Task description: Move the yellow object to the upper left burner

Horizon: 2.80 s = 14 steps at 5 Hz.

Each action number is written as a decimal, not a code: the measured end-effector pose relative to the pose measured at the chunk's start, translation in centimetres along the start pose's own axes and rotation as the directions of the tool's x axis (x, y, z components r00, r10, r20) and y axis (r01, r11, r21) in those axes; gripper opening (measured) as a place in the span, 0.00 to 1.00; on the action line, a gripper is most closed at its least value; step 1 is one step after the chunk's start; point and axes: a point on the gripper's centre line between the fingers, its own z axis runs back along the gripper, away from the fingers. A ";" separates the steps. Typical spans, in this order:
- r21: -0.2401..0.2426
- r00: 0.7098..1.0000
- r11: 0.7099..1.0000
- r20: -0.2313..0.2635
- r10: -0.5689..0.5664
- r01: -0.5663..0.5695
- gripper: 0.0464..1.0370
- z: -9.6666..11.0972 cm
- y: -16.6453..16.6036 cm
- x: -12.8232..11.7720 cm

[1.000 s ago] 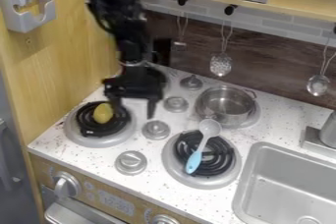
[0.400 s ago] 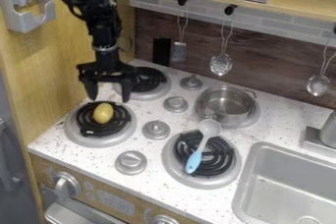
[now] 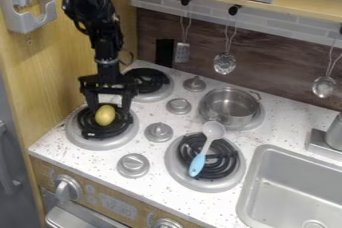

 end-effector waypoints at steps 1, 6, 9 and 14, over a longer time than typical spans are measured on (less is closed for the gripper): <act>0.002 0.999 1.000 -0.046 0.000 0.000 0.96 -1.4 0.1 -0.4; -0.059 0.993 0.995 0.097 -0.074 0.080 0.59 1.9 -4.7 4.6; 0.008 0.982 0.999 0.184 -0.051 0.051 0.59 0.0 -4.1 8.6; -0.053 0.968 0.998 0.250 -0.005 0.019 0.67 -1.7 -5.3 11.3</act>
